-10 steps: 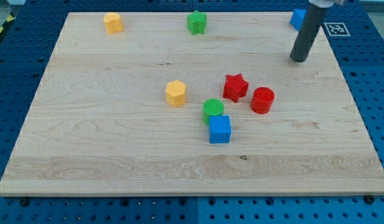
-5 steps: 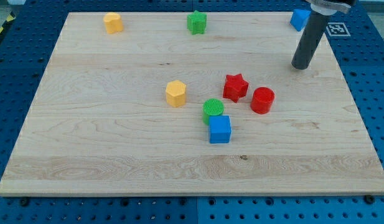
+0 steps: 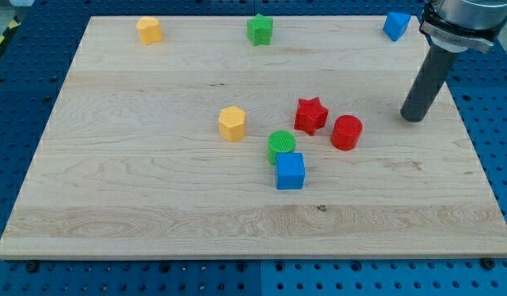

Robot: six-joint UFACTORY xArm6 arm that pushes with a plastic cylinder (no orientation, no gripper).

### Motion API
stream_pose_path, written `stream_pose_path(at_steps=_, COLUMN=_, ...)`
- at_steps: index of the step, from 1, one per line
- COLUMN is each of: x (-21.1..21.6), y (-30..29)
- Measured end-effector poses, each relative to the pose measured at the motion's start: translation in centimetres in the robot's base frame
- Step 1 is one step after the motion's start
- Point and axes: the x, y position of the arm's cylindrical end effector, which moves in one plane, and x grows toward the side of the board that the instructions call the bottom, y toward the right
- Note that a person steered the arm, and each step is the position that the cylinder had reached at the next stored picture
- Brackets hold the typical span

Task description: Move your arm towards the bottom right of the red circle

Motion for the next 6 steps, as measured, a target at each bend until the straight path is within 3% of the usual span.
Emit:
stream_pose_path(at_steps=2, x=5.6, y=1.2)
stream_pose_path(at_steps=6, x=7.5, y=-5.9)
